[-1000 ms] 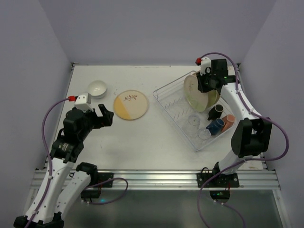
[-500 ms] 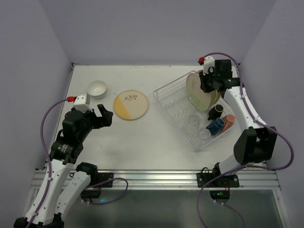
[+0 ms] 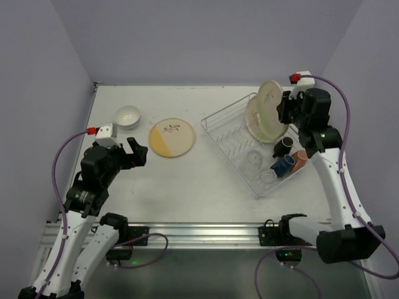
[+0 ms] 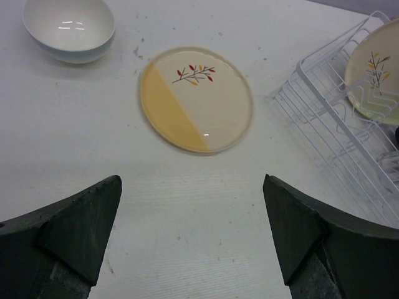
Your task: Unload the mixed dishes from the dish rack
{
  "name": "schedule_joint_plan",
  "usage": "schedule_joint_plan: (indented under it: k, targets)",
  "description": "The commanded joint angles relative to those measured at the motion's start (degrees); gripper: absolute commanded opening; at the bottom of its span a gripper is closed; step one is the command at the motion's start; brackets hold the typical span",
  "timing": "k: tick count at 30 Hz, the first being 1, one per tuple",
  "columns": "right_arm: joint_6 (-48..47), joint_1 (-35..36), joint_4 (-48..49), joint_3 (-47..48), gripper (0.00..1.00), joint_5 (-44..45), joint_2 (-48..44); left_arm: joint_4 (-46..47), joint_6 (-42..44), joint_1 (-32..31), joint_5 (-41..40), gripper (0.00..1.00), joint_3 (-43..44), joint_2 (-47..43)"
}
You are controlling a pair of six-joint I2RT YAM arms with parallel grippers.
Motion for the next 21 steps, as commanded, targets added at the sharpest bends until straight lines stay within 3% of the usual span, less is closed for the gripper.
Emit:
schedule_joint_plan:
  k: [1, 4, 7, 8, 10, 11, 12, 15, 21]
  targets:
    - [16.37, -0.05, 16.57, -3.95, 0.0, -0.1, -9.58, 2.02, 0.62, -0.44, 0.22, 1.0, 1.12, 0.46]
    - [28.32, -0.05, 22.91, -10.8, 0.0, -1.77, -16.52, 5.78, -3.33, -0.44, 8.01, 1.0, 0.51, 1.78]
    - [39.77, -0.05, 27.14, -17.05, 0.0, -5.72, -22.42, 19.82, -10.26, -0.44, 26.86, 1.0, -4.49, 4.68]
    - [42.33, -0.05, 29.16, -20.02, 0.0, -6.86, -23.65, 31.0, -15.16, -0.52, 31.11, 1.0, -6.16, 5.99]
    - [50.15, -0.05, 32.93, -23.02, 0.0, -10.11, -27.08, 42.93, -23.67, -1.66, 40.33, 1.0, -9.68, 12.75]
    - [52.61, -0.05, 34.61, -26.34, 0.0, -11.61, -28.13, 52.81, -25.82, -2.89, 41.95, 1.0, -10.13, 15.3]
    - [56.55, -0.05, 36.19, -27.86, 0.0, -12.49, -29.27, 56.04, -27.06, -6.64, 42.32, 1.0, -9.87, 20.54]
    - [62.81, -0.05, 40.94, -32.87, 0.0, -15.13, -33.32, 57.66, -26.72, -13.85, 38.9, 1.0, -5.13, 29.26]
    - [69.49, -0.05, 46.13, -37.36, 0.0, -23.82, -35.44, 74.33, -36.2, -16.34, 39.94, 1.0, -3.37, 39.12]
